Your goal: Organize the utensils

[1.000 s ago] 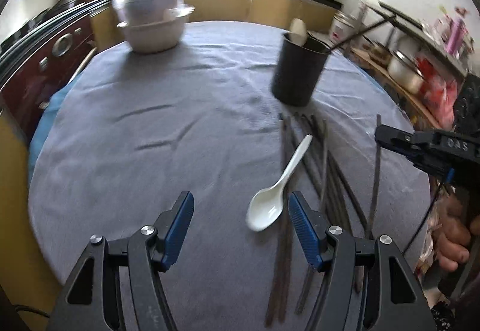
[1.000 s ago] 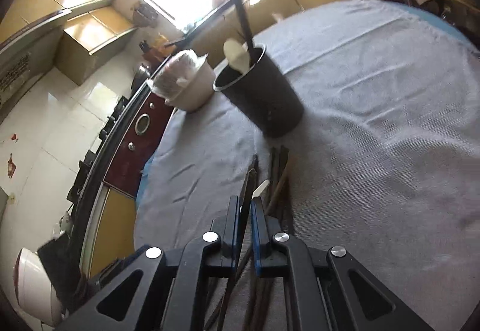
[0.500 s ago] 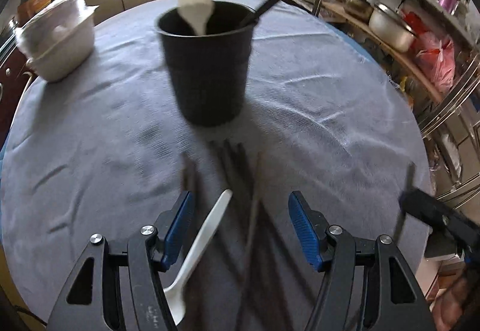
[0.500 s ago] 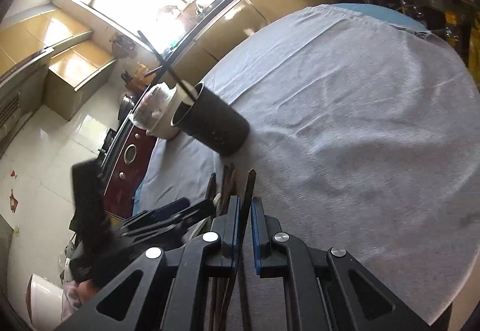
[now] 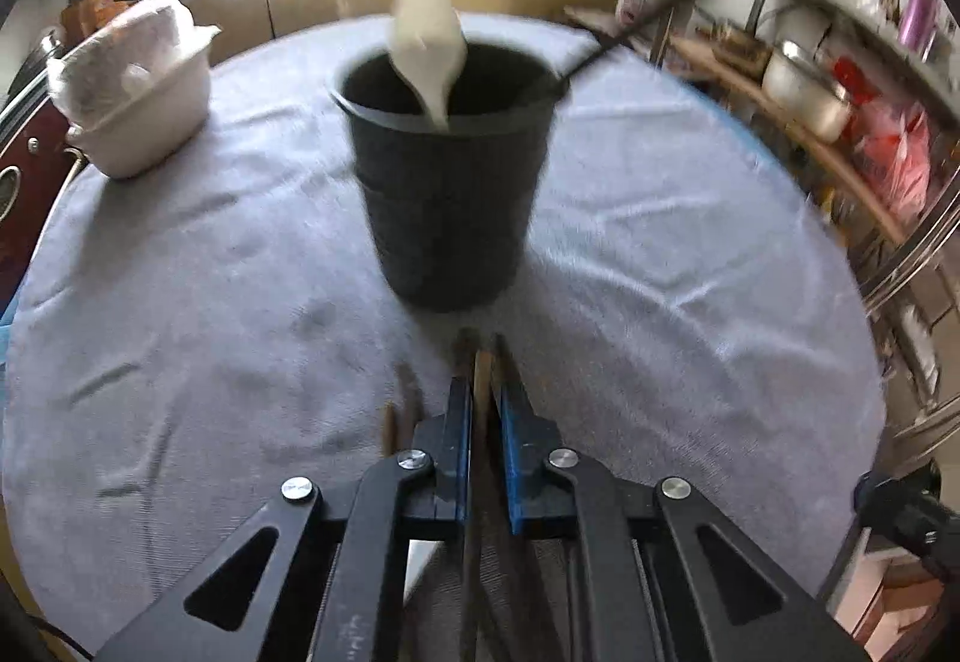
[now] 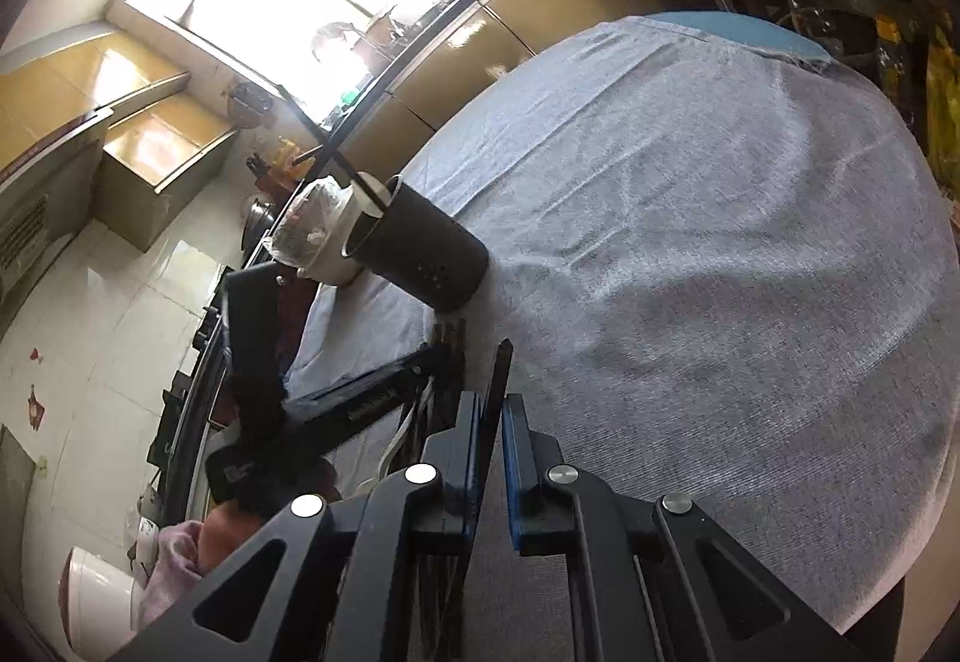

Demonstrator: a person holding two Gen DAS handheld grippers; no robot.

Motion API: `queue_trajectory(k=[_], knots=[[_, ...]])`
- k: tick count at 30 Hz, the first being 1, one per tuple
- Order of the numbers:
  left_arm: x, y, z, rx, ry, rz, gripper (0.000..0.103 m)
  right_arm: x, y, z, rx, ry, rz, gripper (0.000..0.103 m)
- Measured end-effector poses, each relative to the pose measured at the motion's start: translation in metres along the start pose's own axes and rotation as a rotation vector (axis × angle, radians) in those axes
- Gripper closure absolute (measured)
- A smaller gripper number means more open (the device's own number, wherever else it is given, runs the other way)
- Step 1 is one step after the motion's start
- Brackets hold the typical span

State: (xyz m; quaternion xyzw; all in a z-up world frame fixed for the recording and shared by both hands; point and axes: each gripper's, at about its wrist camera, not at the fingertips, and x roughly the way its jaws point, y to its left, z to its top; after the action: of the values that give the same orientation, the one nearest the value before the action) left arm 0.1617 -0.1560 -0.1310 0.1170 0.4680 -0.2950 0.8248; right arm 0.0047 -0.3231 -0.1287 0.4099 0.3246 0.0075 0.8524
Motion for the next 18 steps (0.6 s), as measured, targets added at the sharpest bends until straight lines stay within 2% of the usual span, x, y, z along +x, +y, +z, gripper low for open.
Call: queue_trajectory(k=[8,14,18], knots=[[-0.070,0.033,0.006,-0.097,-0.154,-0.115,0.094,-0.007,0.036,0.004,-0.095,-0.037,0.024,0.095],[-0.105,0.043,0.007,-0.127,-0.254,-0.129,0.094,-0.016,0.070,0.010,-0.176,-0.081,0.045,0.095],[-0.117,0.045,0.004,-0.137,-0.286,-0.144,0.095,-0.002,0.067,0.010,-0.163,-0.034,-0.023,0.095]])
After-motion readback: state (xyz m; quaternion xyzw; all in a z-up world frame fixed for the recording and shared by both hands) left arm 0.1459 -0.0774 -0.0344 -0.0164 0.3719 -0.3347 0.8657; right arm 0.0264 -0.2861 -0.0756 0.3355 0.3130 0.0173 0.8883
